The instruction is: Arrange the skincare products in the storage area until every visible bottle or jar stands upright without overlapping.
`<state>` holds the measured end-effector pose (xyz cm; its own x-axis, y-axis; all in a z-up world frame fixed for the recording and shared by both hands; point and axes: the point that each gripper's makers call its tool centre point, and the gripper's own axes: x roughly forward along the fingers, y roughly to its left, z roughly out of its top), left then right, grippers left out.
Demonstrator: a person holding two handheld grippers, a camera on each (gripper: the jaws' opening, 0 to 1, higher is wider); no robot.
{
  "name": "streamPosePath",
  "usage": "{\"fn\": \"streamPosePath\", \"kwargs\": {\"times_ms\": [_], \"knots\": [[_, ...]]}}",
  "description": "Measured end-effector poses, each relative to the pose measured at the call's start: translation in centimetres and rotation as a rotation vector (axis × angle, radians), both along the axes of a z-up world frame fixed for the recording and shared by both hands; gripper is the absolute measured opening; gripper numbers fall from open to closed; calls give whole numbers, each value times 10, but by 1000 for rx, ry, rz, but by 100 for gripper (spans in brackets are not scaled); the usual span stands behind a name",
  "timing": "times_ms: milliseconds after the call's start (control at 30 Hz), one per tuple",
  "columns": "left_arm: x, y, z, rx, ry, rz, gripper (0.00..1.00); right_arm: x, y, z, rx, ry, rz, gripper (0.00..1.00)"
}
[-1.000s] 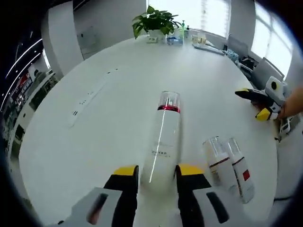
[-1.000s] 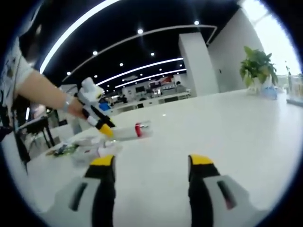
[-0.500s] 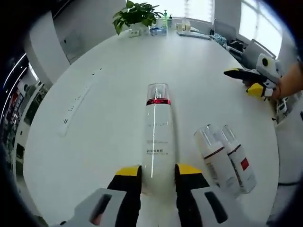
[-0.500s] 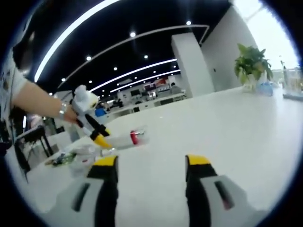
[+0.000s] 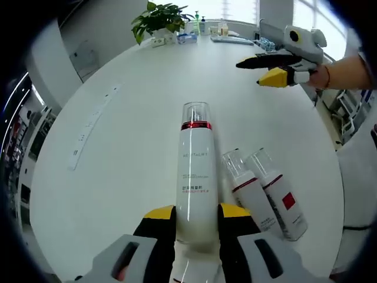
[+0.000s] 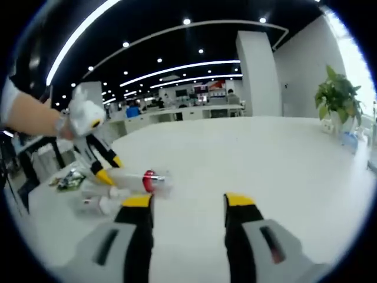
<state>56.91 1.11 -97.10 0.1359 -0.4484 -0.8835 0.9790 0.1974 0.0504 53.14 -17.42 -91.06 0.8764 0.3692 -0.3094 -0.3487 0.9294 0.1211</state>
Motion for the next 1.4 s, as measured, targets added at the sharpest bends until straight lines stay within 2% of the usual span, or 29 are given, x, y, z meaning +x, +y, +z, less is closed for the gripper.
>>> {"fn": "streamPosePath", "kwargs": {"times_ms": [100, 167, 233, 400, 433, 533, 633, 733, 833, 1000, 1100, 1133, 1200, 1333, 1400], "knots": [[-6, 1, 0, 3, -3, -7, 26, 8, 14, -1, -34, 40, 111, 42], [-9, 1, -1, 2, 0, -9, 26, 14, 23, -1, -81, 29, 180, 42], [-12, 1, -1, 2, 4, -9, 26, 18, 27, -4, -127, 45, 221, 42], [-17, 2, -1, 11, 4, -19, 27, 20, 55, -13, -157, 90, 393, 43], [-18, 2, -1, 13, 2, -24, 27, 21, 58, -16, -200, 93, 428, 43], [-20, 2, -2, 22, -8, -36, 27, 25, 64, -22, -267, 97, 478, 43], [-21, 2, -2, 26, -5, -41, 27, 28, 70, -27, -252, 122, 518, 42], [-25, 2, -2, 23, 5, -46, 27, 24, 71, -40, -311, 160, 587, 42], [-30, 3, -3, 26, 4, -69, 27, 18, 78, -46, -301, 196, 647, 42], [-40, 2, -3, 14, 25, -84, 27, 13, 82, -56, -330, 218, 702, 34], [-46, 2, -4, 3, 39, -87, 27, 5, 83, -66, -354, 264, 743, 31], [-48, 2, -4, -1, 43, -88, 27, 10, 85, -63, -366, 215, 749, 31], [-49, 2, -4, -7, 46, -83, 27, 7, 85, -68, -368, 239, 754, 31], [-51, 1, -5, -22, 30, -74, 28, 7, 85, -68, -382, 244, 758, 30], [-51, 1, -5, -24, 26, -68, 28, 6, 85, -68, -413, 245, 757, 29]]}}
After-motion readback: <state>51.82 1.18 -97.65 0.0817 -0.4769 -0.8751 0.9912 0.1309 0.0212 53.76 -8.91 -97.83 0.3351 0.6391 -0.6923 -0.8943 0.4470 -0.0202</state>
